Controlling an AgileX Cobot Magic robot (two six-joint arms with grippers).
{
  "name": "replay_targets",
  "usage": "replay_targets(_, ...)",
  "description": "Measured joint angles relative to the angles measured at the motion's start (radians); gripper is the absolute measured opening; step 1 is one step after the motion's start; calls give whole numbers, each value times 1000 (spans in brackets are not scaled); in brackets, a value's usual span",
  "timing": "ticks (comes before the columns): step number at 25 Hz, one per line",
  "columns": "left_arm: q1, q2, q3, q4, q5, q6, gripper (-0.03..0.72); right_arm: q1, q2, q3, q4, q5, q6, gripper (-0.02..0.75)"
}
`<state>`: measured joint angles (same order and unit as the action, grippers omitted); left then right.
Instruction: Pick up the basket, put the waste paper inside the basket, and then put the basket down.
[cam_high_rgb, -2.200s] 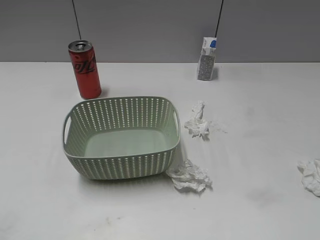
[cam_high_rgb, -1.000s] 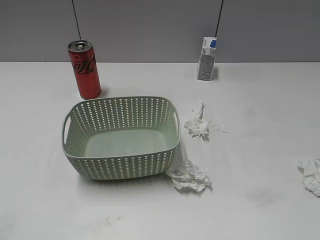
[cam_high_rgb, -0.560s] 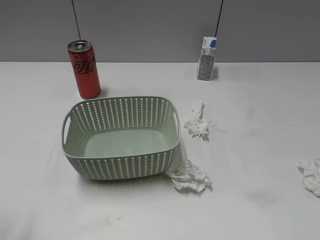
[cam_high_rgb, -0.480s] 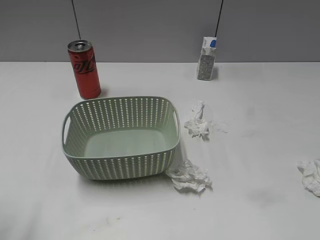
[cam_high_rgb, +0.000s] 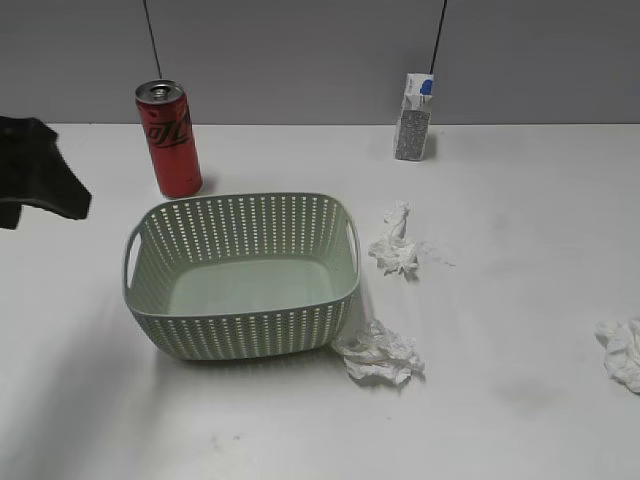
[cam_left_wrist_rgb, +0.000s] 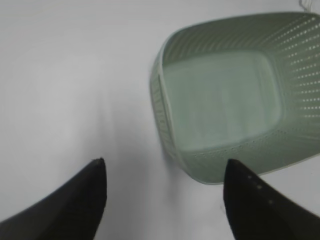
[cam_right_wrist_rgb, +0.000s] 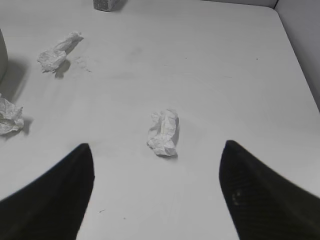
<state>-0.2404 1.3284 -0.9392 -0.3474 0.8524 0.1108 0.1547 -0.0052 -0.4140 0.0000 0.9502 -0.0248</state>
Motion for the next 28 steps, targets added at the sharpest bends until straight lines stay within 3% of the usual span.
replay_targets(3, -63, 150, -86, 32, 34, -12, 554, 0, 0, 0, 0, 0, 1, 592)
replay_targets(7, -134, 325, -175, 159, 47, -135, 554, 0, 0, 0, 0, 0, 1, 592)
replay_targets(11, -148, 459, -234, 228, 69, -229, 554, 0, 0, 0, 0, 0, 1, 592)
replay_targets(17, -149, 554, -266, 222, 65, -253, 515, 0, 0, 0, 0, 0, 1, 592)
replay_targets(20, -149, 568, -268, 222, 53, -255, 419, 0, 0, 0, 0, 0, 1, 592)
replay_targets(28, -149, 571, -268, 221, 42, -259, 34, 0, 0, 0, 0, 0, 1, 592)
